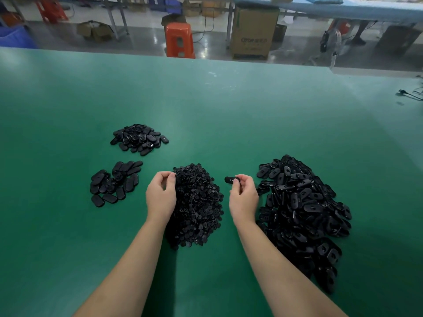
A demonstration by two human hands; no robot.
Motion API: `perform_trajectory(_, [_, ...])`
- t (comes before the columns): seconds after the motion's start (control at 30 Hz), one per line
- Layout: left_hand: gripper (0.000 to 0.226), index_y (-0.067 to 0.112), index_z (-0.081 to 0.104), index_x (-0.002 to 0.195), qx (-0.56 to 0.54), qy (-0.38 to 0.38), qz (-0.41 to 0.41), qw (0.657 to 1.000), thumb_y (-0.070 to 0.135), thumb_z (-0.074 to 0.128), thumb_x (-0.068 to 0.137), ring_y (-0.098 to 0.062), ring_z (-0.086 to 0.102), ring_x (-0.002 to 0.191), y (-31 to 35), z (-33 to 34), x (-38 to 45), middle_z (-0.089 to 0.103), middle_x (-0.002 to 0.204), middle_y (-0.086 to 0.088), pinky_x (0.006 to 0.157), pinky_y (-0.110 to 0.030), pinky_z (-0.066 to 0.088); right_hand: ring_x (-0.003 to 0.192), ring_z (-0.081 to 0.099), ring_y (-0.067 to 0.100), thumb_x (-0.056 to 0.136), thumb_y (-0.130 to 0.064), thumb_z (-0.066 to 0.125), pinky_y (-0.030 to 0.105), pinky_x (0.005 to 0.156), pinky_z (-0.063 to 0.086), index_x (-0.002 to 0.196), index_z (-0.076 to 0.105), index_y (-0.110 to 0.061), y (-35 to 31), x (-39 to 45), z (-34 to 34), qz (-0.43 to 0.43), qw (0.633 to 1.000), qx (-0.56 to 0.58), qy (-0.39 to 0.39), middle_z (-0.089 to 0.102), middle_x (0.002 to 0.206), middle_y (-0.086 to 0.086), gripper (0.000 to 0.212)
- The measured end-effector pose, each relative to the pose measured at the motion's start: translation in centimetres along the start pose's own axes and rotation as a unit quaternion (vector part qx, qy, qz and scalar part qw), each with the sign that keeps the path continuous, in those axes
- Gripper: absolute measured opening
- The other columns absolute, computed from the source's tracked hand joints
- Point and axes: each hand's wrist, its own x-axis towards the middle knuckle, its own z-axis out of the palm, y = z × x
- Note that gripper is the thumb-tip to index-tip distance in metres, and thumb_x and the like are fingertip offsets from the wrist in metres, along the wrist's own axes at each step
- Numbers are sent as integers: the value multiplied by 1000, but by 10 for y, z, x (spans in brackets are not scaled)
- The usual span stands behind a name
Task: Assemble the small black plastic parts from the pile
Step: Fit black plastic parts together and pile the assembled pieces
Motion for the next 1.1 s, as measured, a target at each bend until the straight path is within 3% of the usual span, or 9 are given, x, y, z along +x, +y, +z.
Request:
perform_trajectory(0.07, [13, 28, 65, 94, 36, 7, 36, 999, 33, 56, 102, -6, 52, 62, 5, -2, 1, 65, 79, 9, 61, -27, 41, 87, 67, 18, 104, -22, 51, 40, 79, 59, 107, 58, -22, 0, 0, 0, 0, 1000, 5, -4, 68, 97, 0, 8])
perform_trajectory(0.2, [14, 30, 66, 88, 17, -29, 62, 998, 31, 59, 100, -1, 51, 55, 16, 1, 0, 71, 78, 14, 54, -16, 42, 85, 68, 21, 104, -21, 50, 45, 78, 59, 106, 58, -21, 0, 0, 0, 3, 1000, 16, -3, 69, 95, 2, 8])
perform_trajectory(0.4, [7, 19, 73, 88, -89, -121, -35, 988, 15, 71, 93, -12, 46, 51, 24, 13, -4, 61, 63, 6, 48, -24, 42, 88, 68, 25, 104, -20, 51, 48, 79, 58, 107, 58, -21, 0, -2, 0, 0, 999, 33, -12, 69, 96, 2, 8])
perform_trajectory(0.53, [16, 15, 72, 99, -123, -162, -43, 978, 1, 70, 91, -11, 45, 49, 31, 25, -10, 60, 67, 6, 47, -21, 42, 97, 68, 22, 104, -19, 50, 46, 87, 57, 131, 62, -22, -1, -3, -1, -3, 999, 29, -14, 72, 109, 0, 29])
perform_trajectory(0.63, [19, 17, 75, 103, -112, -177, -42, 977, 3, 70, 91, -11, 46, 46, 34, 33, -13, 66, 70, 7, 49, -21, 45, 99, 68, 21, 103, -18, 52, 45, 89, 57, 121, 68, -22, 0, -3, 0, -12, 999, 35, -12, 72, 108, 0, 24])
perform_trajectory(0.77, [13, 15, 76, 94, -103, -185, -46, 976, 5, 68, 93, -13, 48, 44, 38, 44, -16, 73, 71, 3, 48, -24, 47, 75, 69, 5, 101, -22, 57, 35, 72, 58, 102, 59, -24, 2, -2, 0, -8, 999, 51, -8, 70, 88, -7, 2])
perform_trajectory(0.9, [11, 11, 73, 92, -116, -193, -53, 973, 3, 66, 94, -12, 50, 45, 41, 48, -18, 76, 80, -5, 45, -25, 47, 65, 66, -1, 101, -29, 57, 24, 61, 47, 96, 49, -26, 0, -3, 0, -2, 998, 61, 3, 74, 86, -6, 9])
perform_trajectory(1.1, [22, 17, 73, 108, -123, -203, -49, 970, 2, 62, 96, -12, 50, 44, 42, 51, -22, 74, 83, -11, 52, -23, 51, 64, 66, -4, 103, -24, 51, 12, 60, 45, 114, 46, -28, -2, -5, 0, -22, 999, 48, -7, 75, 89, -19, 12])
